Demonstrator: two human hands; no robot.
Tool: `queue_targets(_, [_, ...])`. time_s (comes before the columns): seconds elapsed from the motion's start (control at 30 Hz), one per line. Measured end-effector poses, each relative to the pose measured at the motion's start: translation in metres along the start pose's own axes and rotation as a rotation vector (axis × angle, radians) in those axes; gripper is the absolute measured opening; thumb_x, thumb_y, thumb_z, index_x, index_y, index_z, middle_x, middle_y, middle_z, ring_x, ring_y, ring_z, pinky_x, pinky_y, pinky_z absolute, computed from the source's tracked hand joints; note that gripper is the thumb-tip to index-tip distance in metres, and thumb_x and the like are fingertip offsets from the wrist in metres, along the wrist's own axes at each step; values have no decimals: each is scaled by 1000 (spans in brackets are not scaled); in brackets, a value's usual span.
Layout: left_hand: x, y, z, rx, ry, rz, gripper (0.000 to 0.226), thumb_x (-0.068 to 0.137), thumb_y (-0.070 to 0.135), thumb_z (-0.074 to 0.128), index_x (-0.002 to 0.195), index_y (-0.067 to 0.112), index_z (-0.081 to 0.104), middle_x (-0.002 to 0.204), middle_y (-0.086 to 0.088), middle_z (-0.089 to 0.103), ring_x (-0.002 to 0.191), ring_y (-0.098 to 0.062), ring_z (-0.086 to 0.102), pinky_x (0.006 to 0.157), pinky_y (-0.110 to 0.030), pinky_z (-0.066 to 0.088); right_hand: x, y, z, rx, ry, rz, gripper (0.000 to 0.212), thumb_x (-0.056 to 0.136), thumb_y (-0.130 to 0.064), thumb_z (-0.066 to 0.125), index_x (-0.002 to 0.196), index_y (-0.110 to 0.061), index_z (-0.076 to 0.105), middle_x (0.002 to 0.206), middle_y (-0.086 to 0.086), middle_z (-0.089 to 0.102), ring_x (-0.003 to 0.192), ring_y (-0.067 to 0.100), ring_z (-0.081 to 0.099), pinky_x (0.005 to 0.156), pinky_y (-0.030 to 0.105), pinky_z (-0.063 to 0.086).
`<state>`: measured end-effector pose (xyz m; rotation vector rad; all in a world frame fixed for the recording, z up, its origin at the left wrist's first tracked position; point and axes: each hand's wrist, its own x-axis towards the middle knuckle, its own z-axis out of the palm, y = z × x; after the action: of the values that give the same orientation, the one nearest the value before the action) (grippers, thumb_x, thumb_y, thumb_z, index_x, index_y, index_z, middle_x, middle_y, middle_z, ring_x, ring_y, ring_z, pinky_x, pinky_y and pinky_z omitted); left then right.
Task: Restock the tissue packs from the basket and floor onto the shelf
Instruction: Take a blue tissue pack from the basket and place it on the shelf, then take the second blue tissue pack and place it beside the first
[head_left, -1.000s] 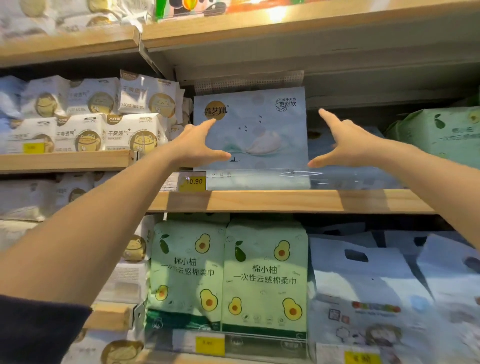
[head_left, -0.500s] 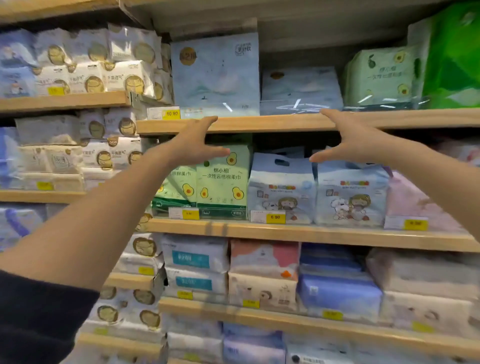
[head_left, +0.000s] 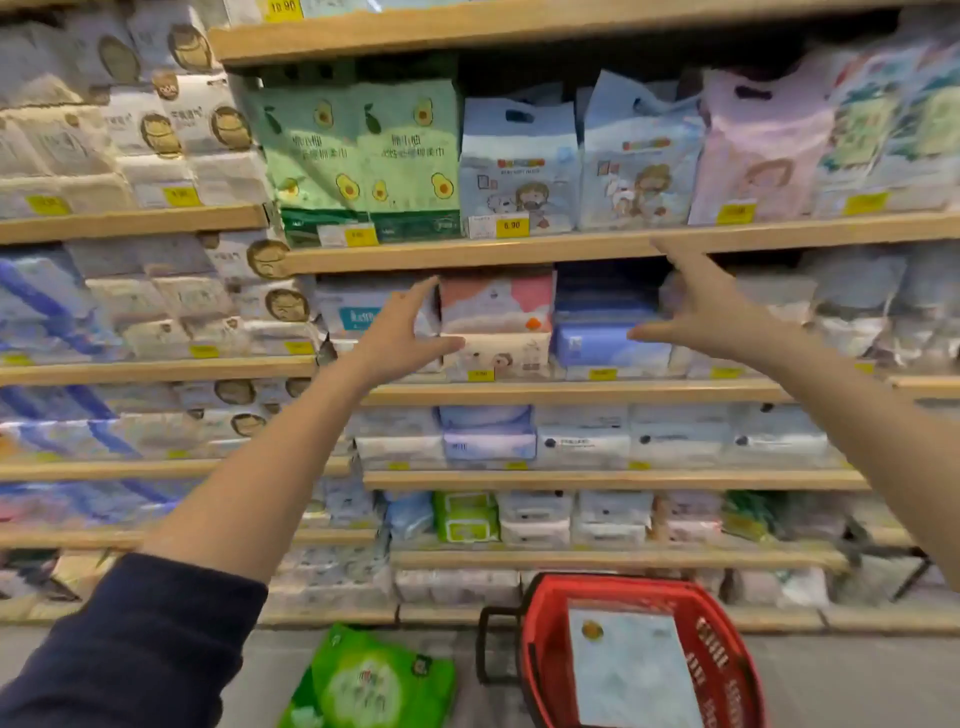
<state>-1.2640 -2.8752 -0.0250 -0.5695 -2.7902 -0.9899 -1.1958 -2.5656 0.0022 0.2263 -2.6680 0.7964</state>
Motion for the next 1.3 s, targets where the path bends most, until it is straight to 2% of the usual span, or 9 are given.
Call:
queue_targets(0.17, [-64, -31, 61, -72, -73, -38, 81, 82, 32, 68, 146, 18, 21, 152, -8, 25, 138, -26, 27, 110, -44, 31, -81, 21, 54, 21, -119, 90, 94, 73, -23, 75, 146, -15, 16, 153, 8, 20, 138, 27, 25, 108, 39, 27])
queue_targets(0.33, [-110, -45, 111, -102, -170, -84, 84, 79, 36, 69, 146, 18, 21, 152, -9, 26, 138, -26, 28, 110, -44, 31, -143, 44, 80, 51, -216, 173, 96, 73, -25, 75, 147, -18, 13, 154, 7, 20, 140, 24, 22, 109, 35, 25])
queue_targets(0.53, [-144, -40, 171, -78, -263, -72, 83, 79, 35, 70, 146, 19, 22, 151, -6, 29, 138, -25, 26, 110, -40, 30, -195, 83, 88, 58, -230, 273, 96, 71, -24, 76, 146, -19, 15, 151, 8, 24, 137, 26, 27, 106, 34, 28])
queue_targets(0.67, [-155, -35, 216, -77, -356, -126, 90, 73, 45, 70, 145, 19, 23, 149, -13, 29, 137, -29, 28, 110, -42, 29, -221, 114, 89, 70, -244, 323, 97, 70, -25, 77, 145, -20, 16, 150, 11, 26, 135, 27, 29, 104, 35, 30])
queue_targets(0.77, [-158, -27, 248, -36, -426, -146, 92, 73, 47, 70, 146, 19, 21, 151, -13, 25, 140, -28, 21, 111, -39, 23, -238, 144, 89, 68, -288, 351, 97, 71, -24, 76, 145, -21, 15, 150, 11, 25, 137, 28, 27, 107, 37, 28])
queue_targets(0.87, [-158, -18, 278, -1, -490, -140, 89, 78, 44, 68, 148, 20, 17, 151, -11, 23, 140, -27, 21, 111, -38, 24, -252, 177, 92, 38, -353, 377, 94, 73, -26, 74, 146, -19, 15, 150, 13, 25, 137, 30, 27, 109, 44, 28])
queue_targets(1.03, [-161, -9, 316, 61, -555, -204, 89, 79, 42, 67, 148, 23, 14, 148, -15, 25, 138, -28, 25, 111, -38, 25, -268, 228, 102, 45, -485, 405, 95, 74, -27, 73, 146, -20, 13, 153, 11, 17, 140, 27, 20, 111, 41, 27])
queue_targets(1.13, [-166, -8, 330, 91, -568, -222, 88, 79, 38, 69, 147, 24, 15, 149, -14, 23, 140, -27, 22, 112, -37, 23, -273, 250, 112, 48, -542, 399, 96, 72, -29, 74, 146, -19, 15, 153, 10, 19, 140, 26, 22, 109, 40, 28])
queue_targets(1.3, [-163, -15, 352, 187, -658, -238, 88, 81, 39, 66, 148, 23, 12, 152, -16, 17, 138, -30, 28, 110, -35, 27, -275, 273, 132, 74, -592, 401, 94, 70, -23, 76, 144, -9, 19, 148, 16, 27, 137, 31, 26, 110, 41, 28])
